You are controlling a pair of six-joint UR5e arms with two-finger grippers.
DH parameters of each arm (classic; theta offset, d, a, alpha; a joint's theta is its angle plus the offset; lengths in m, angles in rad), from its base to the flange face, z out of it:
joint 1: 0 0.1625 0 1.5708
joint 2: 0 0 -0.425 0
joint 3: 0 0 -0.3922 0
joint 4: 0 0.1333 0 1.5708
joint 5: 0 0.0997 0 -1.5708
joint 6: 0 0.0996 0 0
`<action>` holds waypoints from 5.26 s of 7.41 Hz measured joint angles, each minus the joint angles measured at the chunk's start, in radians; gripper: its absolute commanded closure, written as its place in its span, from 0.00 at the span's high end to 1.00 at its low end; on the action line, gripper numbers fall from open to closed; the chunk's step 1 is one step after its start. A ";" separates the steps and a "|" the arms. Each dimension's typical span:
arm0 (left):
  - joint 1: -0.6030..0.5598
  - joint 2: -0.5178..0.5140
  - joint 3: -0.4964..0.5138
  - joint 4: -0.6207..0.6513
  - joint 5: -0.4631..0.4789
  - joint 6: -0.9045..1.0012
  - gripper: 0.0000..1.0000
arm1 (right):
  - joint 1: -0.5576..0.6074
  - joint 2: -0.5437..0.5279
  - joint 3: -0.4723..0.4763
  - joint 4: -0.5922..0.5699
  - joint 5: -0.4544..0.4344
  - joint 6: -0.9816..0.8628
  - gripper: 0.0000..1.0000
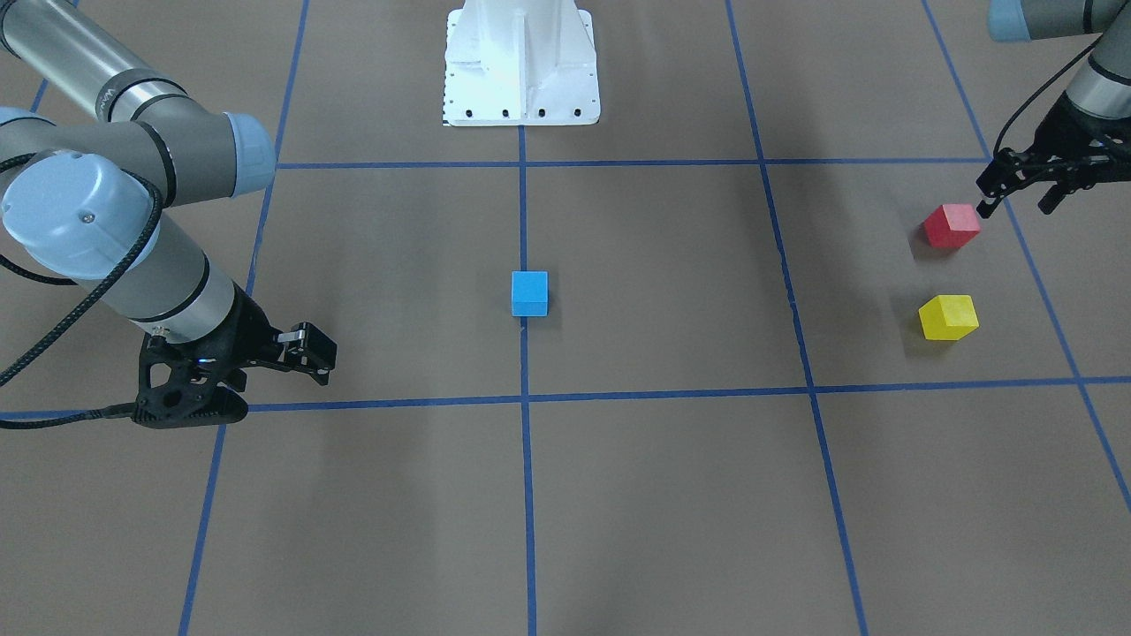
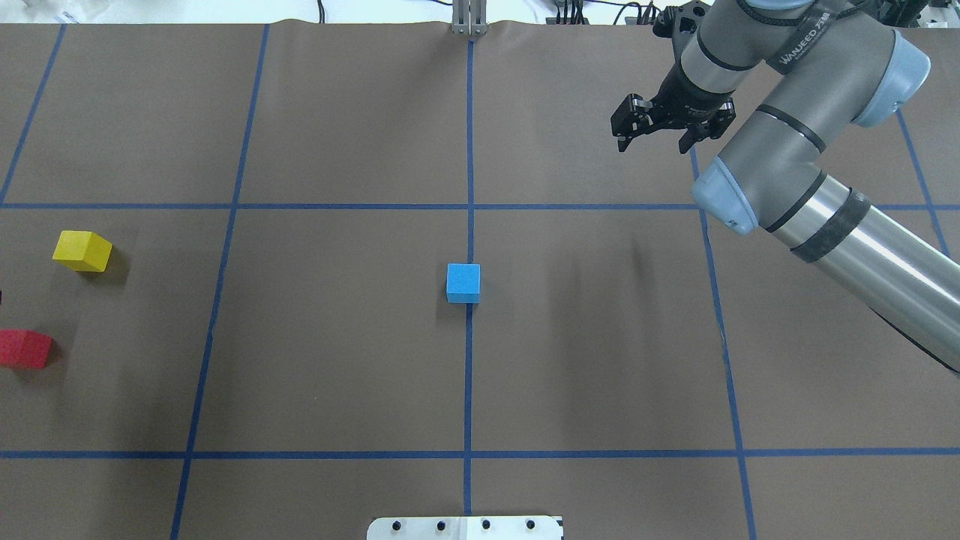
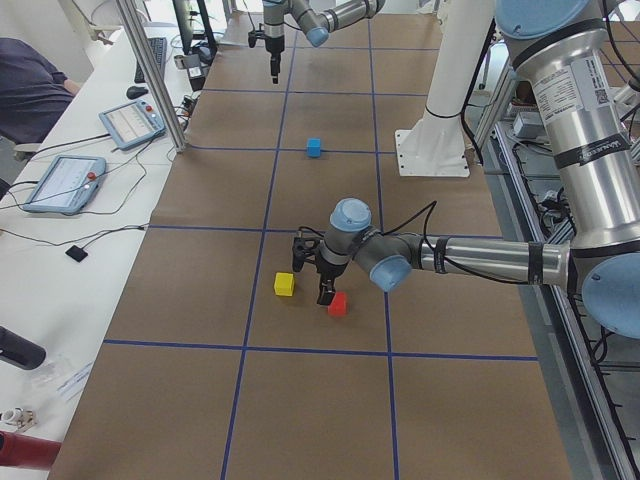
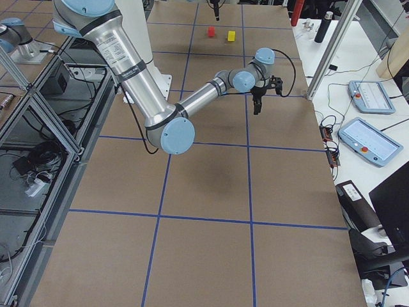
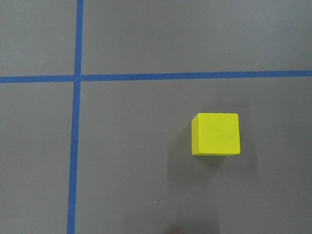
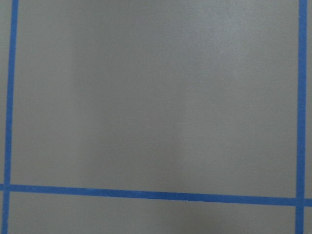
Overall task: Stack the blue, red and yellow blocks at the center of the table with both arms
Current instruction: 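Lower the left gripper onto the red cube and close on it, then carry the red cube with the left gripper over the blue cube, then lower the red cube onto the blue cube with the left gripper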
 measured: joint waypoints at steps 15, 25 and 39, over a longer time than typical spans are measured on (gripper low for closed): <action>0.250 -0.003 -0.007 -0.025 0.071 -0.168 0.00 | -0.006 -0.038 -0.012 0.005 -0.008 -0.006 1.00; 0.380 -1.157 0.159 0.958 0.106 -0.366 0.00 | 0.061 -0.114 0.024 0.004 0.003 -0.106 1.00; 0.498 -1.265 0.396 0.747 0.178 -0.247 0.00 | 0.281 -0.316 0.022 0.004 0.115 -0.354 1.00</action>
